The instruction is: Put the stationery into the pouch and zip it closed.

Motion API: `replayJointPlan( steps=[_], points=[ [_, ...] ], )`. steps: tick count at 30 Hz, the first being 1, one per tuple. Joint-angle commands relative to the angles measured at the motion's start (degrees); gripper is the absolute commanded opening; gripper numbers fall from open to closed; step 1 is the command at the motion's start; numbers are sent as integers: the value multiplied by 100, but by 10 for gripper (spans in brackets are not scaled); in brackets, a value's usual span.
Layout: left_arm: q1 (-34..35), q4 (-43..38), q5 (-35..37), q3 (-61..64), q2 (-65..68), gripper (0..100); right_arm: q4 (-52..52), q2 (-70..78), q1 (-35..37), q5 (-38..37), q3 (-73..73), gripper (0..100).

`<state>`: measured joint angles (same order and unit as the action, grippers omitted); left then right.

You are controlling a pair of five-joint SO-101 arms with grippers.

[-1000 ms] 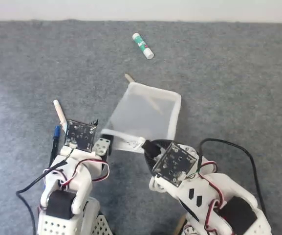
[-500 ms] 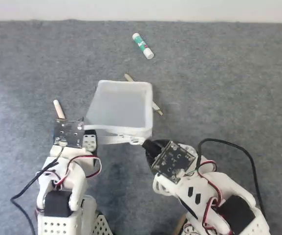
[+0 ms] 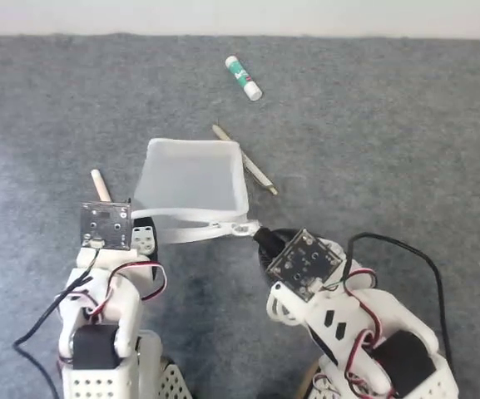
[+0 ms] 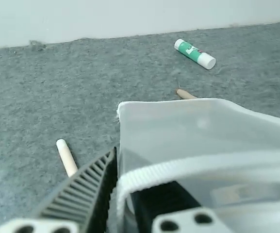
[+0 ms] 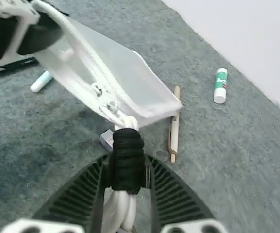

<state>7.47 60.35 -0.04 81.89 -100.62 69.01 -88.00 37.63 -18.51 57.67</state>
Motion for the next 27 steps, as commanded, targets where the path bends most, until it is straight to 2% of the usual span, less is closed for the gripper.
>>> replayJointPlan(
  steps=[1,11,18,27],
  points=[
    [202,18,62,-374,-62,9,-145,-92,-312,79,-53,7],
    [193,18,62,-374,-62,9,-92,-92,-418,167,-53,15],
    [193,26,70,-374,-62,9,13,-92,-444,202,-53,188],
    [193,26,62,-453,-44,9,-374,-84,-514,193,352,191]
  ],
)
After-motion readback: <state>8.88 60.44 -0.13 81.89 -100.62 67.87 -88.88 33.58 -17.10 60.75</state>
